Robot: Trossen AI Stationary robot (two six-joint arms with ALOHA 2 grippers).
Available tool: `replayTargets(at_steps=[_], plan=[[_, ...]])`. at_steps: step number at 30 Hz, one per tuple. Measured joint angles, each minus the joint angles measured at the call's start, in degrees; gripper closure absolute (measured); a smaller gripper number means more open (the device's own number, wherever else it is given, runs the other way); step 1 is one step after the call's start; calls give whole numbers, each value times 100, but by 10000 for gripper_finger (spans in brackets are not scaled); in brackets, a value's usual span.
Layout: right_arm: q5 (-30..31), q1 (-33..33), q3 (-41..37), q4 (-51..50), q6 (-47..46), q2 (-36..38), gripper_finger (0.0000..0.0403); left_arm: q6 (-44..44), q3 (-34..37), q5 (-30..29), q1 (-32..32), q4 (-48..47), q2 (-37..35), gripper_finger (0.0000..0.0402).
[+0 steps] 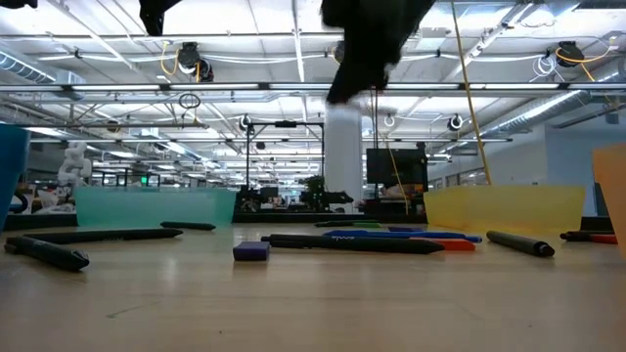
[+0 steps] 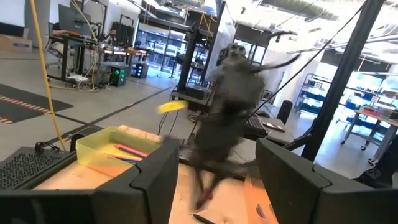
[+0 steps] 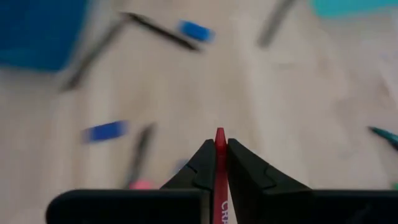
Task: Sort crayons/erasers/pens/pencils in bins
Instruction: Put the red crayon into the orange
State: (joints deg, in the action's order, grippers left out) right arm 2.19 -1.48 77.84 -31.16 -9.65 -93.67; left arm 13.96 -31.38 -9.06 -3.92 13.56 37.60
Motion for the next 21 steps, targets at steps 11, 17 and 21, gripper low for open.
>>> replayTargets(at_steps=[11,17,21], plan=[[82,-3028,7,-1560,-1367,469,383,1165,0,-83,11,185,0,186],[465,-4546,-481,-1612,-2686,328,383,1732,0,-376,15,439,0,186],[526,-5075,-1406,-647,-3430,310,383,2139,0,-340,0,477,102,186]])
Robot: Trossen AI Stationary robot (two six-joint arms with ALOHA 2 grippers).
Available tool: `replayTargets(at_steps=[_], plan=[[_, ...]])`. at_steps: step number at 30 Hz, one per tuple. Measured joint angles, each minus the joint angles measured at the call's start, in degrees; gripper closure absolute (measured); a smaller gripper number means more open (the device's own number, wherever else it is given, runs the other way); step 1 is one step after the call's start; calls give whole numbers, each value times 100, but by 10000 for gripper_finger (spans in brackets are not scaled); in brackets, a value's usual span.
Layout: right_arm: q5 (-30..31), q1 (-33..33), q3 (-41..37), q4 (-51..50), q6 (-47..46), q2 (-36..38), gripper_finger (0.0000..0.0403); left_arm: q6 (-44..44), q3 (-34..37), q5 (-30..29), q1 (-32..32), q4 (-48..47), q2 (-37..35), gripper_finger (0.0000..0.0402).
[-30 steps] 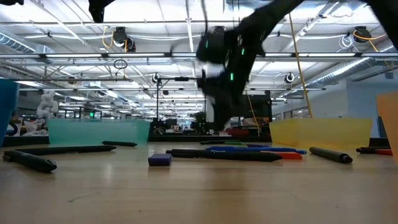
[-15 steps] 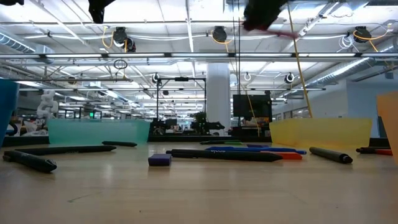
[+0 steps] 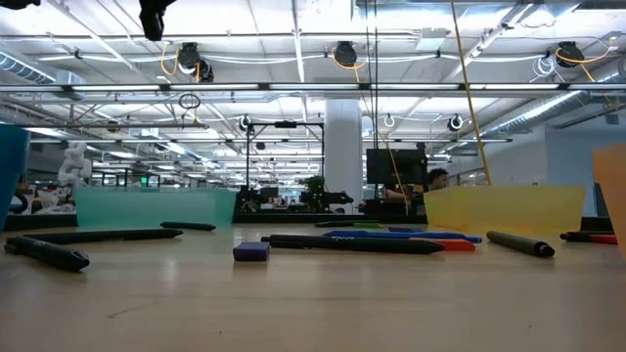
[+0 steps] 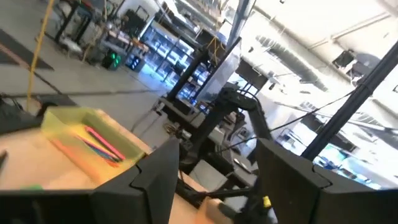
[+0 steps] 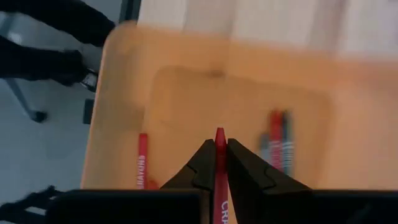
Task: Sort crayons/erasers/pens/pencils in bins
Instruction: Put the red crayon into the orange, then adjust the blue bin
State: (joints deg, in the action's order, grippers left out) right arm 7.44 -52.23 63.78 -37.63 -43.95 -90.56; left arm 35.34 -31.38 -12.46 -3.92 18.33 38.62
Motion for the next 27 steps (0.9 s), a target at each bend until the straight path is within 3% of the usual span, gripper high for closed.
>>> replayTargets(at_steps=[6,10,13,16,21,24,27], plan=[[-209,-174,-1052,1317,-473,0,360,572,0,76,-303,60,651,186],[-618,-164,-1013,1213,-416,27,300,750,-9,10,-655,316,1428,186],[-729,-164,-704,702,-450,124,259,862,-380,34,-892,-23,2030,186],[-499,-203,-327,-25,-368,200,240,864,-1251,236,-1100,-1413,2578,186],[489,-212,51,-504,313,559,241,716,-2907,845,-1373,-4843,3621,186],[1323,-65,49,-625,581,836,244,478,-3443,1500,-1498,-6358,4161,186],[2158,249,49,-862,754,1101,245,265,-3568,2329,-1556,-7236,4550,186]])
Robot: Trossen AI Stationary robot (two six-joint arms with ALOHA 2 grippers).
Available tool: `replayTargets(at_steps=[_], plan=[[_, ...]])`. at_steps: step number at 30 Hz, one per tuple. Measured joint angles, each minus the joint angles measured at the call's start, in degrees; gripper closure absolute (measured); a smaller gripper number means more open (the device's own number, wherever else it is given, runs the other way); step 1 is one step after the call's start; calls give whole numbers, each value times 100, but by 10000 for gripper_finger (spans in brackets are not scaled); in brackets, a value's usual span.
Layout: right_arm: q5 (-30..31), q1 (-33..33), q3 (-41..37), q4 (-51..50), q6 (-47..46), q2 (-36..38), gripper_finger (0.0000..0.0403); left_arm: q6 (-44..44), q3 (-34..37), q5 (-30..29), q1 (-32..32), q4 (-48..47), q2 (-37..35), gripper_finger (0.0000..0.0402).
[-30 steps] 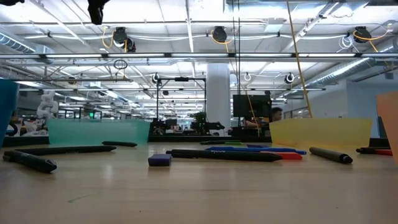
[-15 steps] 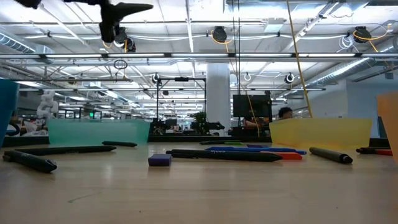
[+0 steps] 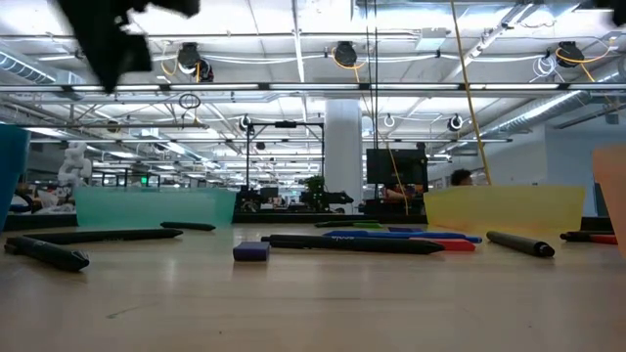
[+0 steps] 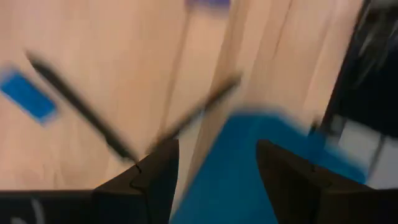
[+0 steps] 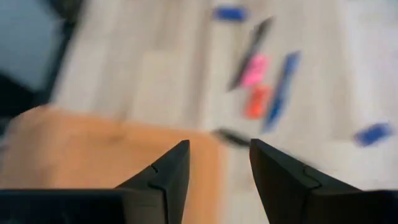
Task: Sort crayons/erasers/pens/pencils in bins
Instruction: Adjust the blue bin
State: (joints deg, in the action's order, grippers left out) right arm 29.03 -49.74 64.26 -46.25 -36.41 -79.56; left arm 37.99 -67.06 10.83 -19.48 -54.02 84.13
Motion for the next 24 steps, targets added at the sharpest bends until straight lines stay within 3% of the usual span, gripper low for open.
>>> replayTargets(at_steps=[3,8,12,15,19,24], plan=[[281,491,-93,80,461,247,245,-259,100,576,-51,-468,243,186],[270,1312,-397,243,1217,524,245,-736,413,896,-141,-946,441,186],[234,1715,-806,509,1785,759,245,-710,817,1038,-209,-972,443,186],[-11,1926,-1132,865,2090,993,245,-440,1056,1481,-308,-981,443,186],[-316,2134,-1534,1264,2214,1325,245,-343,988,2147,-523,-937,443,186],[-379,2280,-1914,1610,2232,1658,245,-699,530,2224,-659,-935,438,186]])
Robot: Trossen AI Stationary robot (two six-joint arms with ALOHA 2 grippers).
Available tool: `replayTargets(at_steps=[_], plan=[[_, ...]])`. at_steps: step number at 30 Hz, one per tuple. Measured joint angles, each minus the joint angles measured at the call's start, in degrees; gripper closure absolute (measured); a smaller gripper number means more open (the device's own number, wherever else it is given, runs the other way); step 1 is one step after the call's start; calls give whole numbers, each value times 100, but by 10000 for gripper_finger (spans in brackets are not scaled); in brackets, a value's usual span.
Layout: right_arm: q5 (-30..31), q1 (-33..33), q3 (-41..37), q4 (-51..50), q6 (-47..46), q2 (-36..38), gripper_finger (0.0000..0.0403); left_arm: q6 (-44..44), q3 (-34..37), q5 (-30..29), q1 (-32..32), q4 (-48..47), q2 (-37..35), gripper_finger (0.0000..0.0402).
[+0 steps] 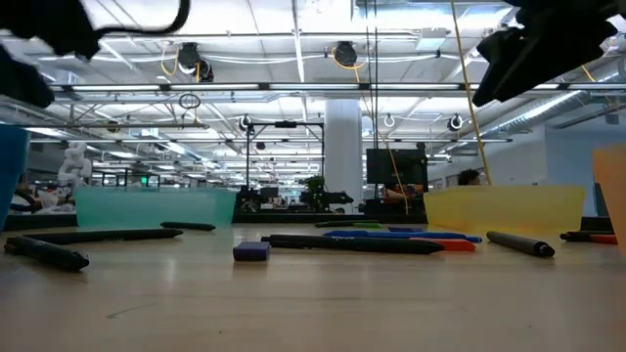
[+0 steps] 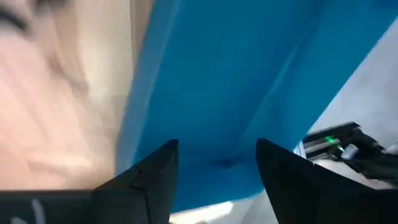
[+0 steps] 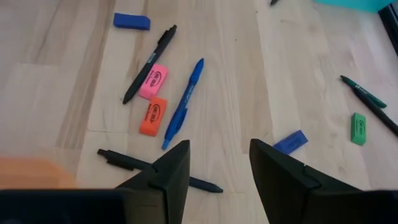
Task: Sort crayons/erasers/pens/pencils in bins
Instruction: Adjust the blue bin, then put the black pen into the blue bin
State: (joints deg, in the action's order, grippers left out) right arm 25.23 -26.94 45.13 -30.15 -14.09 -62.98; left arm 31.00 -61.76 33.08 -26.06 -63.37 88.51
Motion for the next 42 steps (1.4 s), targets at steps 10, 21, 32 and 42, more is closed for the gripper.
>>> replayTargets(at_steps=[10,21,32,42], plan=[[-324,103,-153,308,-84,72,245,-800,240,-1282,-26,137,-4,186],[-457,98,-153,297,-459,72,245,-306,404,304,-723,717,-9,185],[-459,98,-153,295,-439,72,245,-1069,-71,-705,209,276,-7,186],[-577,98,-152,425,-635,72,245,328,379,-2933,1337,1135,-7,186]])
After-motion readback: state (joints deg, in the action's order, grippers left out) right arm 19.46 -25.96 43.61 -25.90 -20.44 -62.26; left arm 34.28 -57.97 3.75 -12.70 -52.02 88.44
